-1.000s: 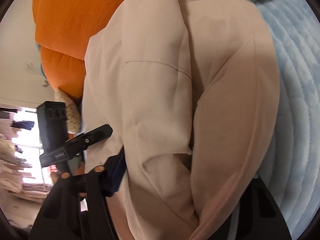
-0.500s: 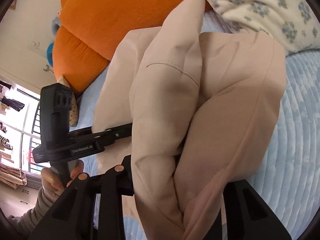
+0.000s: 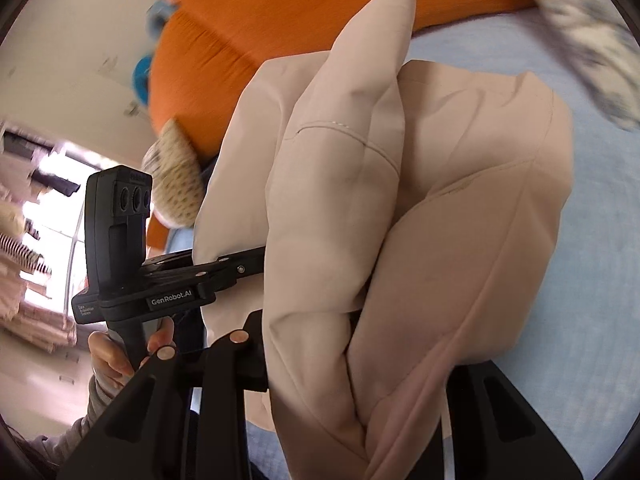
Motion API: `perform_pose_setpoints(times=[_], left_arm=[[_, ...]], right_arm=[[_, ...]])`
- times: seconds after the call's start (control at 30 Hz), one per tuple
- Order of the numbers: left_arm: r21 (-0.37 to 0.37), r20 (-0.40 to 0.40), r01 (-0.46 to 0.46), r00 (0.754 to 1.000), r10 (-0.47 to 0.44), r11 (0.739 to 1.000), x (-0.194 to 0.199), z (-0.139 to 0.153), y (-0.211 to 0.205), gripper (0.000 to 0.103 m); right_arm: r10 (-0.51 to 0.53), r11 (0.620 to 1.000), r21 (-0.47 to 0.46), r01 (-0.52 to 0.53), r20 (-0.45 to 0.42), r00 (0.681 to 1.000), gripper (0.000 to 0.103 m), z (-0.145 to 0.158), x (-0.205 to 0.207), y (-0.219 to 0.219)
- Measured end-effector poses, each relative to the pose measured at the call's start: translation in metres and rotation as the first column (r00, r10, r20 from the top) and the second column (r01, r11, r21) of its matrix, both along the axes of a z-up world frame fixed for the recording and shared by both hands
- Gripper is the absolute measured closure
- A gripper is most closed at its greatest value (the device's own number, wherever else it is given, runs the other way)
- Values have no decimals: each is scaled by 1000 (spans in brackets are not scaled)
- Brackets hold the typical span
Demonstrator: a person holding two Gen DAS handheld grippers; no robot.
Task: Fold large clothes
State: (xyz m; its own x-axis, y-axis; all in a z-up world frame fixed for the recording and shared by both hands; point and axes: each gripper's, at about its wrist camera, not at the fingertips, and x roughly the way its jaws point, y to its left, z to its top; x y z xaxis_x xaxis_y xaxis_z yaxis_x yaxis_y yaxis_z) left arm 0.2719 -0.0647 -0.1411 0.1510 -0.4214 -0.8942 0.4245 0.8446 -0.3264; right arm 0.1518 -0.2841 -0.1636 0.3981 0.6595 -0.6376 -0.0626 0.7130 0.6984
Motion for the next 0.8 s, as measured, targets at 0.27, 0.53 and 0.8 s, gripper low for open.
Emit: perform_pose_setpoints(times=[0.27,0.53,0.8], left_arm=[[59,8,-219,976,219,974,-25,37,199,73],[118,38,-424,906,422,898,-79,108,398,73],[118,67,-577,817,573,809,-133,129,530,73]], right_arm=[[227,971,73,-229,36,973,72,23,26,168],[477,873,65,-483,94,874,72,96,33,360],[613,783,44,-620,114,782,72,127,23,502]])
